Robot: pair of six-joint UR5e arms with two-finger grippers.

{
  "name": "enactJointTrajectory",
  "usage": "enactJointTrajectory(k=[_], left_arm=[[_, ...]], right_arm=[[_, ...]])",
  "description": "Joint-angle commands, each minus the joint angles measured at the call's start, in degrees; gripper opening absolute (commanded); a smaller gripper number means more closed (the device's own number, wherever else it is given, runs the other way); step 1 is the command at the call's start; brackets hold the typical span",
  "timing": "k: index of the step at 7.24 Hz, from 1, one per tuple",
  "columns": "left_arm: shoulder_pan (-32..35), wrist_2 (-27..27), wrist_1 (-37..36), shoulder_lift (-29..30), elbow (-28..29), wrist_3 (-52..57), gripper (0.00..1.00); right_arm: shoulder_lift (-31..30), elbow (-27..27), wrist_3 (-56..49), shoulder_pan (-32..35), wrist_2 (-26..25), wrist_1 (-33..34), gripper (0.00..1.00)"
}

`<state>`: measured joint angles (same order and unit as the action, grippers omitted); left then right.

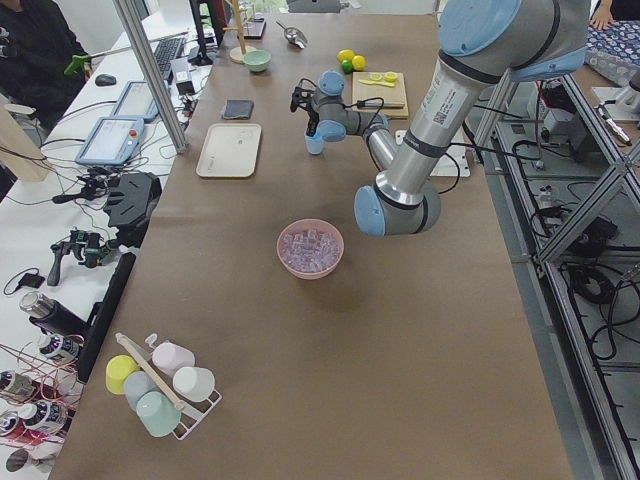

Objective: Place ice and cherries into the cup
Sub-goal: 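Open the left gripper to drop the ice into the cup, then move the left gripper back over the pink ice bowl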

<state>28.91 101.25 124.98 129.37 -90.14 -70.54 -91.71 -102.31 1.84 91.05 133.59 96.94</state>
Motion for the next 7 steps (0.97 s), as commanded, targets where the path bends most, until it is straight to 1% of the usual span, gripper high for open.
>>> enactJointTrajectory(k=[1, 2, 3, 4, 5, 6, 7], left_arm=[[2.3, 0.3, -3.0, -1.4, -2.4, 0.1, 0.97], [3.9, 2.7, -9.9, -3.9, -8.0, 0.3, 0.97], [8.5, 8.6, -16.1, -7.5, -14.3, 3.3, 0.97], [13.0, 13.6, -19.5, -13.9, -20.6, 10.3, 0.97], [16.9, 18.1, -19.6, -20.0, -23.5, 15.1, 0.97], [21.8, 22.9, -19.5, -22.9, -23.8, 18.7, 0.97], [26.1, 26.0, -19.2, -26.8, -24.3, 22.5, 0.97]], right_arm=[[0.6, 0.0, 0.0, 0.0, -0.1, 0.0, 1.0], [0.7, 0.0, 0.0, -0.1, -0.1, 0.1, 1.0], [0.7, -0.1, 0.1, -0.2, 0.0, 0.0, 1.0], [1.3, -0.1, 0.2, -0.2, 0.0, 0.1, 1.0], [1.4, 0.0, 0.2, -0.2, 0.0, 0.0, 1.0], [2.0, 0.0, 0.2, -0.3, 0.1, 0.1, 1.0], [2.3, 0.0, 1.3, -0.8, 0.2, 0.0, 1.0]])
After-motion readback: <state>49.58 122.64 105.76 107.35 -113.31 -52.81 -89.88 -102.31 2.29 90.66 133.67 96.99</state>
